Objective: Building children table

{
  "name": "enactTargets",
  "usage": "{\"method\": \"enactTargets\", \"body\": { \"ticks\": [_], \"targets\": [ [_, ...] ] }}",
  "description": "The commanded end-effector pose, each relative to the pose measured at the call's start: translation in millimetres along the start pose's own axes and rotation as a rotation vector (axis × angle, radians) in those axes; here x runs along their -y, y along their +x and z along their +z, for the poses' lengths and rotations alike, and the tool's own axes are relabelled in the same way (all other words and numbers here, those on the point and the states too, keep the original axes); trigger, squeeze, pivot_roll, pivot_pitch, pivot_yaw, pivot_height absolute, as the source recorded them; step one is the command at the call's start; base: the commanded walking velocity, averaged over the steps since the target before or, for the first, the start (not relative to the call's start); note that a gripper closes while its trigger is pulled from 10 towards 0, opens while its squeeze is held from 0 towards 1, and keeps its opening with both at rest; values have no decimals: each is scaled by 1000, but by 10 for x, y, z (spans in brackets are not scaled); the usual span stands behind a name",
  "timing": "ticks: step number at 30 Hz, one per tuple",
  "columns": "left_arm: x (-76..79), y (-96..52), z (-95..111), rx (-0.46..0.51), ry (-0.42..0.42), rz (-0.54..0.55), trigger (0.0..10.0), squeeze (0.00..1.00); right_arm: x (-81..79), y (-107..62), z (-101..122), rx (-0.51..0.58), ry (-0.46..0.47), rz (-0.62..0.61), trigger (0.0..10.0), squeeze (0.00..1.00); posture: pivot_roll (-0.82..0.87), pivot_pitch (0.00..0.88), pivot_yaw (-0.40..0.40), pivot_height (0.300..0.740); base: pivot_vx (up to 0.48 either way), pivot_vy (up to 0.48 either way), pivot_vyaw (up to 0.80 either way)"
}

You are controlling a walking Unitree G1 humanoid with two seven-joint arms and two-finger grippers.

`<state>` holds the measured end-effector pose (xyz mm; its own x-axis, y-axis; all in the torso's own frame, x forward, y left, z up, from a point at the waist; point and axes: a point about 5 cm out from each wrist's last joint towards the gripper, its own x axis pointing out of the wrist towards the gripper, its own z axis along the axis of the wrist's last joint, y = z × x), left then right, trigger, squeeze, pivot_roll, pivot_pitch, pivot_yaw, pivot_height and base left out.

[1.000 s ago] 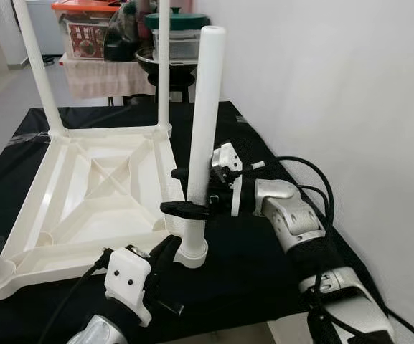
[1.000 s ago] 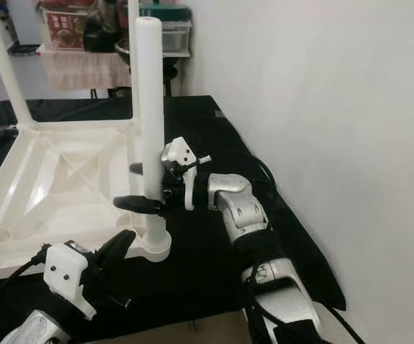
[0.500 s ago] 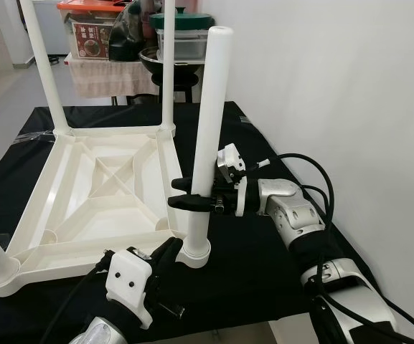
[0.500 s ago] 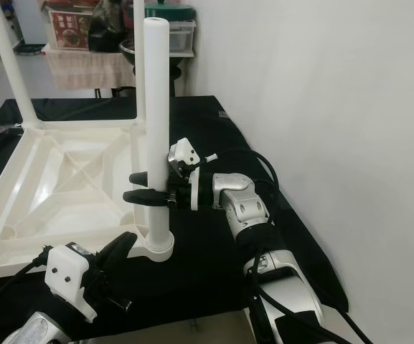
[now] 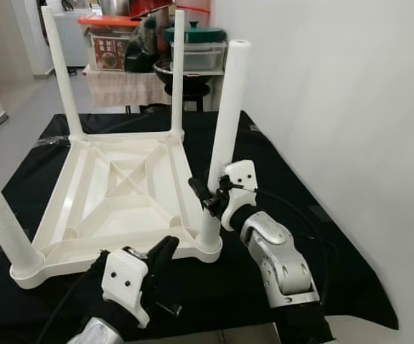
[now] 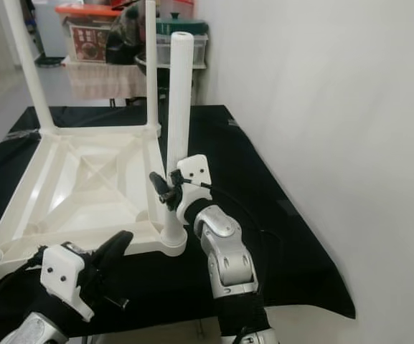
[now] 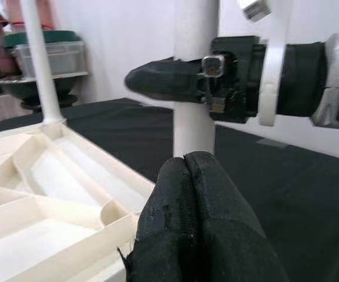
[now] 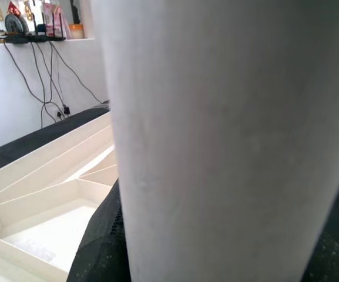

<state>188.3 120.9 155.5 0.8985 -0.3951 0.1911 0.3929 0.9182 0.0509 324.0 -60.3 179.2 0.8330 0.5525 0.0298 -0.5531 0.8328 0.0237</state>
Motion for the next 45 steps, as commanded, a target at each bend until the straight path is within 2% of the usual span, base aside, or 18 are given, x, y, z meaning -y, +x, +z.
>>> {"method": "enactTargets", "body": {
  "ticks": [1,2,5,6,9,10,13,14,15,17,18,21,26,27,28,29,40,45],
  "targets": [
    [-5,0,-28,-11,1,0,10000,0,-10,68,-165,-92,14,3,6863,0,50,1,-81,740,0,0,0],
    [-4,1,-29,-10,4,4,10000,0,5,111,-133,-94,-1,18,10000,0,55,0,-87,740,0,0,0],
    [-1,2,-33,-10,7,7,10000,0,20,167,-66,-84,-25,70,10000,0,56,0,-88,740,0,0,0],
    [0,4,-33,-10,6,6,10000,0,44,193,-29,-69,-35,108,10000,1000,58,0,-89,740,0,0,0],
    [0,4,-33,-9,5,6,10000,0,61,207,-5,-57,-41,131,10000,1000,58,0,-89,740,0,0,0],
    [6,12,-30,-8,4,4,10000,0,60,199,23,-72,-49,231,10000,1000,63,0,-93,740,0,0,0],
    [10,15,-27,-7,3,4,10000,0,54,191,50,-70,-57,313,10000,1000,68,0,-96,740,0,0,0],
    [10,16,-26,-7,3,5,10000,0,54,185,93,-49,-60,392,10000,1000,71,0,-97,740,0,0,0],
    [10,17,-25,-6,3,5,10000,0,75,175,144,-24,-88,463,10000,922,77,0,-99,740,0,0,0],
    [10,18,-24,-6,3,5,10000,0,90,166,178,-9,-108,511,10000,922,77,0,-99,740,0,0,0],
    [11,18,-23,-6,3,5,10000,0,121,153,227,5,-98,574,10000,0,83,0,-101,740,0,0,0],
    [12,17,-22,-6,3,6,10000,0,195,132,271,1,-101,678,10000,0,85,0,-99,740,0,0,0],
    [15,13,-21,-7,2,5,10000,0,322,144,273,-31,-75,757,10000,0,89,0,-100,740,0,0,0],
    [16,12,-21,-8,2,5,10000,0,342,157,279,-27,-57,751,3647,0,89,0,-100,740,0,0,0],
    [16,12,-21,-8,2,5,10000,0,342,157,279,-27,-57,751,3647,0,89,0,-100,740,0,0,0],
    [16,12,-22,-8,2,5,10000,0,353,165,283,-23,-46,746,0,0,89,0,-100,740,0,0,0],
    [17,-4,-25,-12,2,5,10000,0,405,123,198,-34,-17,753,0,0,82,0,-88,740,0,0,0],
    [21,-11,-26,-13,0,5,10000,0,482,56,145,-50,-80,633,0,0,68,3,-90,740,0,0,0]
  ]
}}
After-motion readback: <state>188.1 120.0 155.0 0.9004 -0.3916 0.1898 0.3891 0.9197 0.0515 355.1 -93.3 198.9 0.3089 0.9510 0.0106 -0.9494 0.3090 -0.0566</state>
